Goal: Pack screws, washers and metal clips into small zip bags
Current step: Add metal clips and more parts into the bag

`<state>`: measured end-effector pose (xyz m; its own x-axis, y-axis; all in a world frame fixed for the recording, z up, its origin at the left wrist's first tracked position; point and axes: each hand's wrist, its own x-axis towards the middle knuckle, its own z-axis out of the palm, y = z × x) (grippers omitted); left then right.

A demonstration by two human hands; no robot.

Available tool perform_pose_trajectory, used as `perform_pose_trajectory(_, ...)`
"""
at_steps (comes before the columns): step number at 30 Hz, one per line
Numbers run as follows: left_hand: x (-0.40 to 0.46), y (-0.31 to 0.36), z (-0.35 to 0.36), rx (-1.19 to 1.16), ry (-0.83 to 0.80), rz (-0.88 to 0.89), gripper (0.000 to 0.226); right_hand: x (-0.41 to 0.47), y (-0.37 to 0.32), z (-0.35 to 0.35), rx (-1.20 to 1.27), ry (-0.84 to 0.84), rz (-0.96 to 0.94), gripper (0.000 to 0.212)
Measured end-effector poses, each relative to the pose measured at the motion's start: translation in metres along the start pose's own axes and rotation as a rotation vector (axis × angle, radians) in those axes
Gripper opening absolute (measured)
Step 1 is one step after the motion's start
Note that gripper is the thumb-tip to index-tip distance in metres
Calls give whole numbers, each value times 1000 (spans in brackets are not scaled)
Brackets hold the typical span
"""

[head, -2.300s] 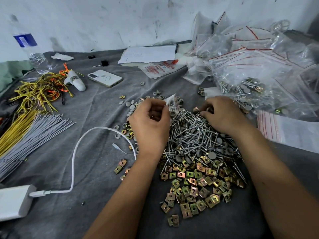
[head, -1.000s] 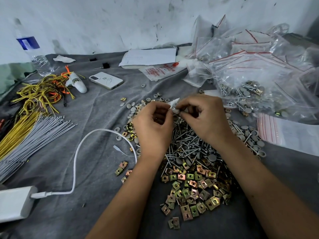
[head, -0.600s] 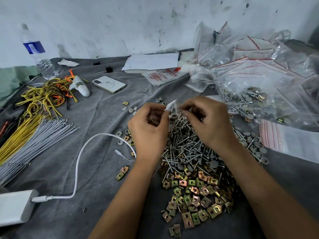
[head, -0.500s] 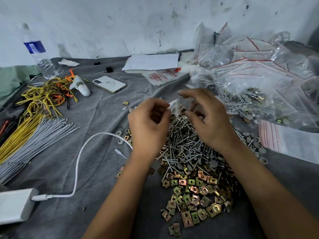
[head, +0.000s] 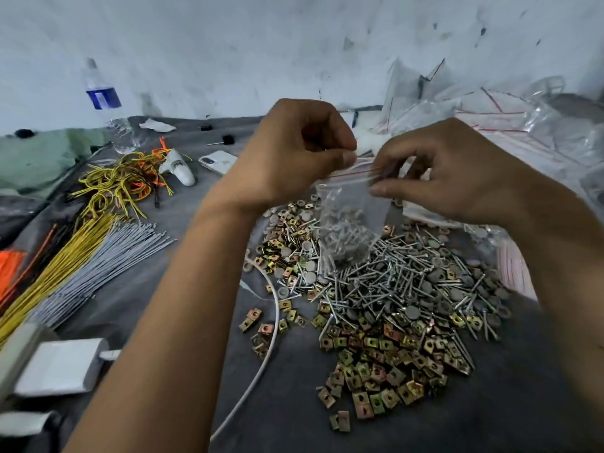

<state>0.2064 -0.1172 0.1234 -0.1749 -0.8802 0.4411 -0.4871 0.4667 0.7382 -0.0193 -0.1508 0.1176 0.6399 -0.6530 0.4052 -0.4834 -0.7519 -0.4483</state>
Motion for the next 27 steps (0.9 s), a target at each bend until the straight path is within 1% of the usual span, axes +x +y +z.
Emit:
perform_pose_trajectory(1,-3,-5,5,-42,58,-22,5,0,-2,-1,15,1,9,6)
perform_pose_trajectory(2,-7,-11,12,-87,119,-60,7,0,-3,-1,23,0,20,10)
perform_pose_trajectory(3,-12,-19,18,-143,165,-118,13,0,-4,-1,25,-5,30,13)
perform_pose_trajectory(5,-25,-34,33,-304,179,-252,31,1,-5,2,40,-5,45,11)
perform_pose_trajectory(6,-31,-41,40,-378,172,-291,38,1,-5,3,61,12,45,8)
perform_pose_trajectory(7,-36,-46,46,-430,173,-300,41,2,-4,5,89,38,46,6)
perform_pose_trajectory(9,-42,-49,56,-515,216,-260,33,3,-2,8,152,99,48,7)
perform_pose_trajectory(11,-42,-47,61,-579,276,-204,27,2,1,13,274,171,63,11)
perform_pose_trajectory(13,-41,-43,61,-576,308,-132,19,-1,3,17,409,272,64,14)
perform_pose_trajectory(14,-40,-41,61,-579,311,-96,18,-3,4,17,469,328,53,16)
perform_pose_trajectory(16,-38,-38,62,-630,311,-58,26,-5,8,16,576,421,29,17)
perform_pose_trajectory(17,-38,-38,63,-641,319,-57,27,-6,12,15,614,439,44,14)
perform_pose_trajectory(18,-37,-39,66,-625,335,-68,26,-8,19,17,621,426,91,10)
perform_pose_trajectory(19,-37,-43,70,-581,346,-92,24,-9,28,20,595,371,171,5)
perform_pose_trajectory(21,-39,-56,81,-451,335,-166,17,-14,47,37,540,188,365,11)
perform_pose_trajectory(22,-41,-62,85,-399,330,-205,14,-17,55,49,565,125,438,12)
perform_pose_trajectory(24,-45,-75,92,-350,356,-255,16,-21,65,70,644,108,496,14)
perform_pose_trajectory(26,-47,-83,95,-322,402,-272,20,-23,72,86,677,156,491,18)
perform_pose_trajectory(27,-48,-87,96,-308,412,-270,21,-24,75,91,656,188,480,21)
